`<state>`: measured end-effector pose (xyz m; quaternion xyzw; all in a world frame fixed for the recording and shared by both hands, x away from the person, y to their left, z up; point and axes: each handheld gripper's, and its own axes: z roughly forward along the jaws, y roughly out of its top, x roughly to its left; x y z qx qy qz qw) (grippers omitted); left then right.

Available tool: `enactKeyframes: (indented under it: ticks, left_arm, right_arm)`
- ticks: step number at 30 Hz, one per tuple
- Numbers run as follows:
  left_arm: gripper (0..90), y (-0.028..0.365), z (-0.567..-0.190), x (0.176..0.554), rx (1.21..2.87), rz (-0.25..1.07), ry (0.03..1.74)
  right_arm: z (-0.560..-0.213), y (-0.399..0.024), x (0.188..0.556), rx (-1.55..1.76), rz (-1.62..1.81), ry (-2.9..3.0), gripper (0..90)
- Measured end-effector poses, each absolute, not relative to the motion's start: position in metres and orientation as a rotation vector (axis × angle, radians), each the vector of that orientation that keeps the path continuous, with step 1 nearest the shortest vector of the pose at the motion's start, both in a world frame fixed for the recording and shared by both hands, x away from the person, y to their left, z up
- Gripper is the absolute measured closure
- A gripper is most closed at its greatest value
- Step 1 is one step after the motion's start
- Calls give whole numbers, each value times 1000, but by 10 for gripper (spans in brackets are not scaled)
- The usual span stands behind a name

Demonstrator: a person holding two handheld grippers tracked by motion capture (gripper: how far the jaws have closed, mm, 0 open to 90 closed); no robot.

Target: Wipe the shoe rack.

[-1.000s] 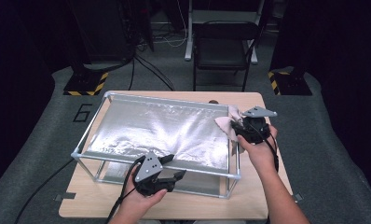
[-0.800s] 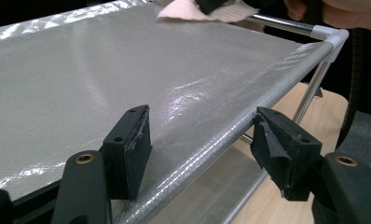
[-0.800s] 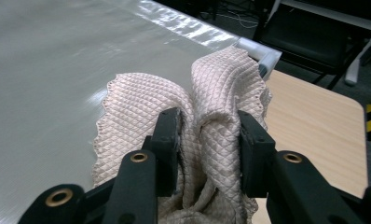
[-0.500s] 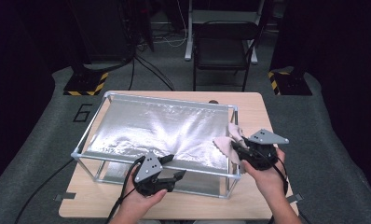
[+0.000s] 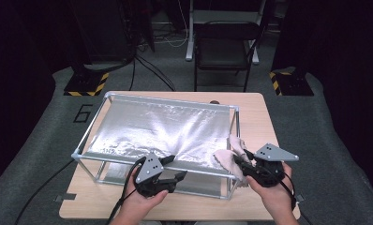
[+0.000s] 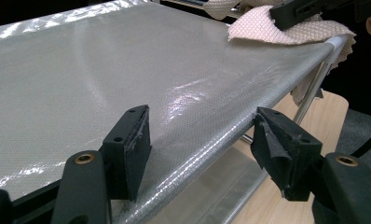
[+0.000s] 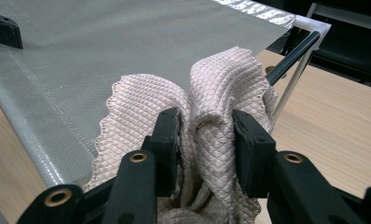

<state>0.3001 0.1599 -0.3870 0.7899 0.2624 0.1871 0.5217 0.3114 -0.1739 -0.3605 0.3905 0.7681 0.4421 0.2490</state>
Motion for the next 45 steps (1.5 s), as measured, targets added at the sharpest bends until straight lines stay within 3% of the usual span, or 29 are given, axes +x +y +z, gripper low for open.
enactKeyframes:
  ticks: [16,27,45]
  left_arm:
    - [369,154,-378,299,1929,425,622]
    - [362,165,-377,308,1947,495,662]
    - [363,165,-384,310,1925,509,650]
  right_arm:
    - [-360,-172,345,1074,1131,2065,674]
    - [-359,-181,362,1109,1127,2041,694]
    - [-360,-190,341,1108,1182,2031,712]
